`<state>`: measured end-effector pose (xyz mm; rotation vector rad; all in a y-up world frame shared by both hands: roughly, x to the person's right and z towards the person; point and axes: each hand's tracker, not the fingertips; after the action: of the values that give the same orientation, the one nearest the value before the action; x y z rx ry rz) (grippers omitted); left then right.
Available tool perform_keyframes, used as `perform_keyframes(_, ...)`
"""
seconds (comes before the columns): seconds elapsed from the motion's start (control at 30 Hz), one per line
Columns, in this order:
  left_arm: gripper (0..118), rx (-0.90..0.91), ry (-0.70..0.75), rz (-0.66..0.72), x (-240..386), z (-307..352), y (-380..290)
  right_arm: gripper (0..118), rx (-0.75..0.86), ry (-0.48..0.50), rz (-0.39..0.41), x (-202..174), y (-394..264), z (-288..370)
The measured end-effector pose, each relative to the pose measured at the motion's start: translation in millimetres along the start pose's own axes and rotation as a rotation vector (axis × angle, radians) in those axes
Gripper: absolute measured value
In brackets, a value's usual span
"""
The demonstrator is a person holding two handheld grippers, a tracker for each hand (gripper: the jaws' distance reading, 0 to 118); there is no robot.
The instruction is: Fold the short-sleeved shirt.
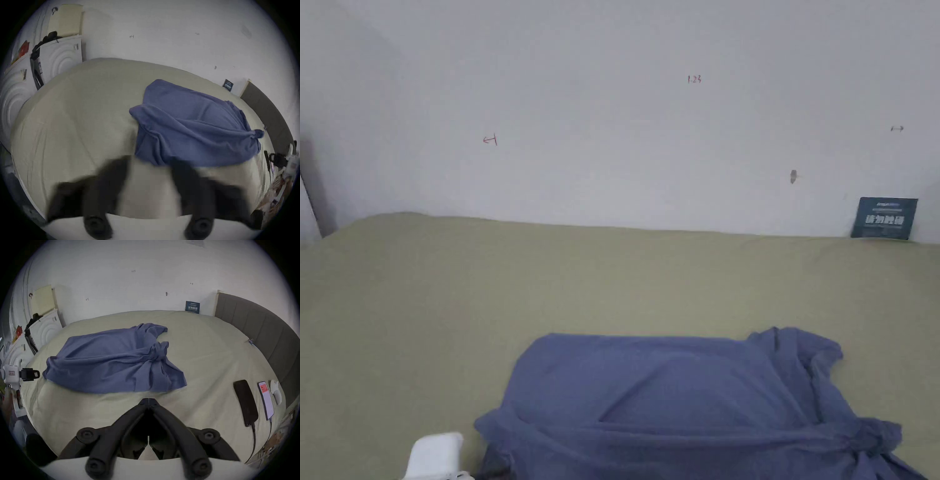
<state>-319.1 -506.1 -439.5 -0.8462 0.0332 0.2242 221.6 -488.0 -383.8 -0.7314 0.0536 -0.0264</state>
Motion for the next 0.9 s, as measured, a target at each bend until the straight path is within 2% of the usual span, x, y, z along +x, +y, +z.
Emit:
perform_keyframes(0.03, 91, -0.026, -0.028, 0.021, -4, -11, 5, 0, 0.004, 0.004, -0.002, 1, 2, -2)
perform_keyframes(0.07, 99, -0.016, -0.039, 0.027, -7, -19, 10, 0, 0.011, 0.001, 0.004, 1, 13, -3)
perform_keyframes(0.2, 98, -0.057, -0.007, 0.014, -8, -55, 20, 0, 0.022, -0.002, 0.018, 5, 27, -15)
perform_keyframes(0.3, 95, -0.086, -0.009, 0.056, -7, -65, 21, 0, 0.013, 0.027, -0.017, 12, 32, -30)
perform_keyframes(0.33, 92, -0.064, -0.012, 0.058, -8, -62, 22, 0, 0.014, 0.021, -0.023, 17, 36, -33)
perform_keyframes(0.37, 81, -0.049, -0.001, 0.049, -9, -60, 25, 1, 0.009, 0.028, -0.025, 23, 39, -42)
perform_keyframes(0.4, 57, -0.036, 0.029, 0.027, -11, -60, 27, 13, -0.004, 0.036, -0.027, 28, 40, -51)
perform_keyframes(0.43, 14, -0.045, -0.016, 0.024, -4, -50, 26, 59, -0.024, 0.026, -0.035, 31, 43, -61)
perform_keyframes(0.47, 11, -0.04, -0.099, 0.046, -4, -47, 25, 98, -0.087, 0.028, -0.051, 38, 45, -69)
perform_keyframes(0.5, 11, -0.035, -0.053, 0.038, 0, -45, 25, 117, -0.128, 0.04, -0.067, 41, 46, -78)
perform_keyframes(0.57, 10, -0.049, -0.02, -0.018, 11, -42, 25, 111, -0.101, 0.061, -0.089, 43, 49, -94)
perform_keyframes(0.63, 9, -0.043, -0.011, -0.029, 17, -42, 22, 105, -0.159, 0.005, -0.065, 42, 52, -107)
perform_keyframes(0.67, 9, -0.046, -0.009, -0.026, 18, -43, 21, 93, -0.189, -0.014, -0.042, 39, 53, -114)
perform_keyframes(0.7, 8, -0.045, -0.011, -0.015, 17, -39, 22, 67, -0.209, -0.015, -0.024, 36, 54, -115)
perform_keyframes(0.73, 8, -0.042, -0.018, 0.003, 17, -36, 21, 24, -0.222, 0.013, -0.019, 35, 53, -114)
perform_keyframes(0.77, 8, -0.045, -0.038, 0.02, 15, -34, 21, 12, -0.238, 0.072, -0.047, 31, 52, -113)
perform_keyframes(0.8, 8, -0.044, -0.044, 0.027, 15, -32, 21, 12, -0.216, 0.092, -0.062, 27, 52, -110)
perform_keyframes(0.83, 8, -0.043, -0.044, 0.024, 11, -30, 23, 11, -0.205, 0.032, -0.024, 20, 52, -106)
perform_keyframes(0.87, 8, -0.043, -0.058, 0.019, 10, -27, 23, 11, -0.205, 0.019, 0.021, 18, 54, -99)
perform_keyframes(0.9, 7, -0.042, -0.065, 0.016, 10, -24, 23, 10, -0.197, 0.038, 0.016, 18, 54, -95)
